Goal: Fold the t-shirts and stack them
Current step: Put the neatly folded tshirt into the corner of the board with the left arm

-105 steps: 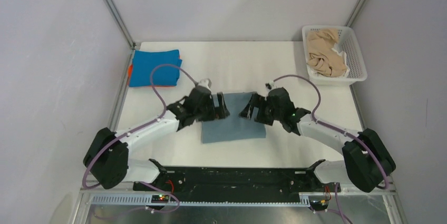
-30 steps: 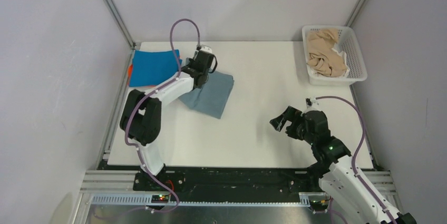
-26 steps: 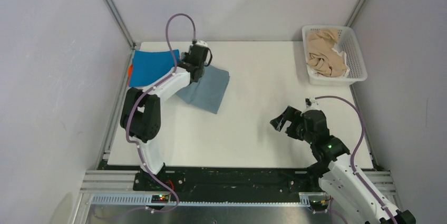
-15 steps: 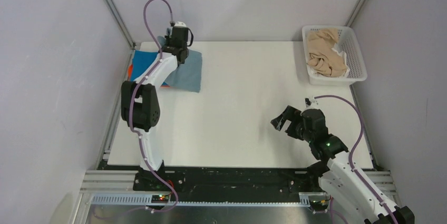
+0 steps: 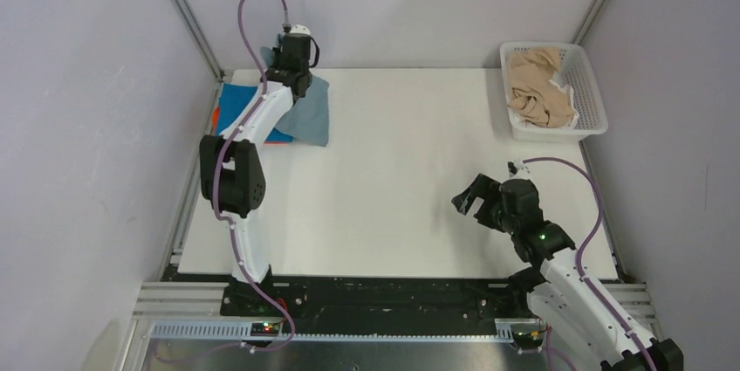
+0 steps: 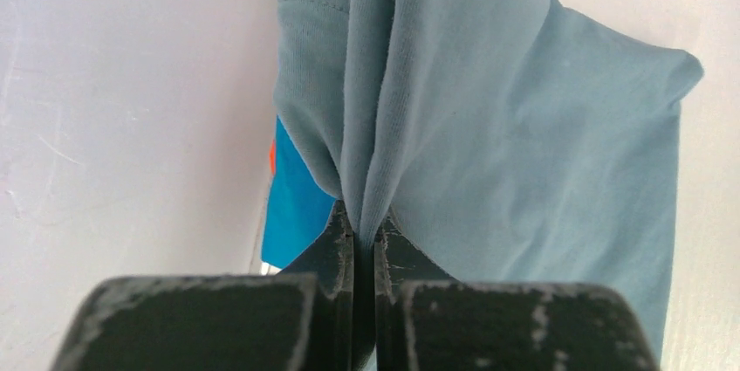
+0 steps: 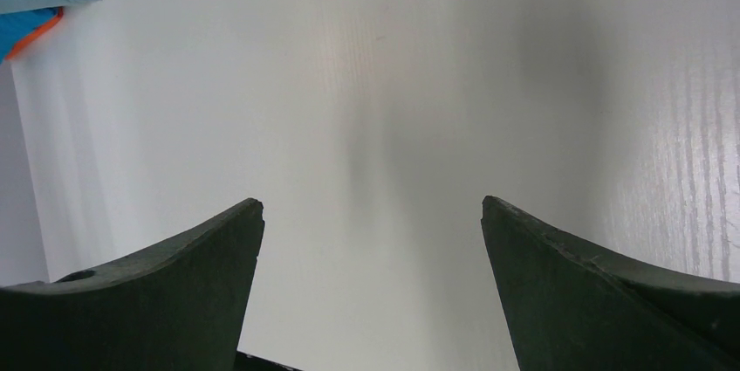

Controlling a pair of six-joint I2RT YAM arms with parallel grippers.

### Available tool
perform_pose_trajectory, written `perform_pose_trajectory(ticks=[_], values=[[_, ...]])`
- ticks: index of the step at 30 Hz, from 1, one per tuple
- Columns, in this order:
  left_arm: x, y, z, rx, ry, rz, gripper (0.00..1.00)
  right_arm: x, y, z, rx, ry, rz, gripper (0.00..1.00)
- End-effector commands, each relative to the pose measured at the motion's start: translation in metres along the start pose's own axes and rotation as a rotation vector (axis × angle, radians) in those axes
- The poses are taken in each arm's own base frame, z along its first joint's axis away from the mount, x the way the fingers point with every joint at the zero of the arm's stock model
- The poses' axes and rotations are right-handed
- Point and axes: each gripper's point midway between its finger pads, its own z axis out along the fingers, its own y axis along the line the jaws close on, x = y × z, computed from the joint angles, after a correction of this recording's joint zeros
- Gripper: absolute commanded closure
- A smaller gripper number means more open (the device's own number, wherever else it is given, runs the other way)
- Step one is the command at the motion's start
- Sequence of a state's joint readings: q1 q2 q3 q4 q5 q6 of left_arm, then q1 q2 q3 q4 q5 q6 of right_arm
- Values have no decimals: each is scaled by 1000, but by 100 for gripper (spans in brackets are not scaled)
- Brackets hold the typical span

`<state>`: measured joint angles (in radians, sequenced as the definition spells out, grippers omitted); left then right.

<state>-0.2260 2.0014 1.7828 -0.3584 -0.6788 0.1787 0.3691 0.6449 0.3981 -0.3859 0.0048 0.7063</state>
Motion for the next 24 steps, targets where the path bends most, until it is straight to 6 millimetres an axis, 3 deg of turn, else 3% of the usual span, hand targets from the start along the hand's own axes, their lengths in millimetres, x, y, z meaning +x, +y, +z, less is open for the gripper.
perform_pose_trajectory(ticks=[1,6,15,19,24], values=[[-69,59,-46,-77,-165,-70,100,-10,-4,-1,19,-47,-2,1],[-82,81,-69,-90,-209,-91,100,-10,-6,0,31,-48,4,1],[-98,101,-100,-52,-281,-96,100,-9,-6,-2,27,-43,12,1],[-99,98,-103,-20,-291,-99,100,-9,-8,-2,38,-45,14,1],[-86,83,-89,27,-261,-106,100,-9,-10,-1,48,-45,16,1]])
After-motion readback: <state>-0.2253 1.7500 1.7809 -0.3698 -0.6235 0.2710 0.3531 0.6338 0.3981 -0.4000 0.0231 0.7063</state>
